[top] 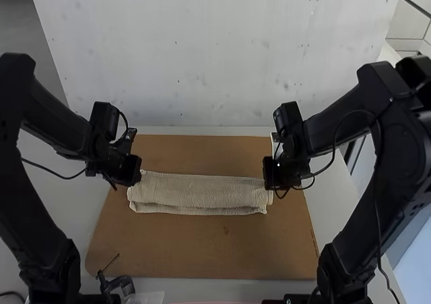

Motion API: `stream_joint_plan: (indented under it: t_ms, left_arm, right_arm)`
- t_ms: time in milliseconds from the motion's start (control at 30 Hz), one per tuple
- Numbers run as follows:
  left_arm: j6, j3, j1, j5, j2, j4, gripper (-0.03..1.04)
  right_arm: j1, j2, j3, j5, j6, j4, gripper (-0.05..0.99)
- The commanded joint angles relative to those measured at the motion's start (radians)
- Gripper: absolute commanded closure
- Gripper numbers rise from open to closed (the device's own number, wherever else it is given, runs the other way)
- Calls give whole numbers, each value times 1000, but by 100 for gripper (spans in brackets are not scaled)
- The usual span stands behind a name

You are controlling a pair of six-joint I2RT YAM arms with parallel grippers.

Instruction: Fold the towel.

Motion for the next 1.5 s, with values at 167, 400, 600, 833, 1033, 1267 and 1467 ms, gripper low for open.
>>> stream_joint_plan:
  t_ms: [167, 400, 600, 833, 1033, 1267, 1467]
  left_arm:
    - [4, 46, 35, -18, 54, 31, 99]
    - [5, 66, 46, -18, 84, 37, 99]
    - [13, 68, 46, -18, 106, 68, 99]
    - [13, 71, 49, -19, 129, 85, 99]
    - [10, 71, 48, -22, 133, 92, 97]
    - [5, 71, 43, -24, 133, 94, 72]
    - [2, 71, 46, -25, 133, 105, 52]
  right_arm:
    - [7, 68, 57, 31, -5, 40, 91]
    - [7, 119, 75, 30, -5, 66, 91]
    - [7, 131, 72, 30, -6, 86, 91]
    - [7, 142, 73, 30, -11, 87, 91]
    - [9, 142, 70, 30, -16, 93, 91]
    - [6, 145, 69, 31, -16, 99, 88]
    - [3, 148, 69, 30, -12, 112, 82]
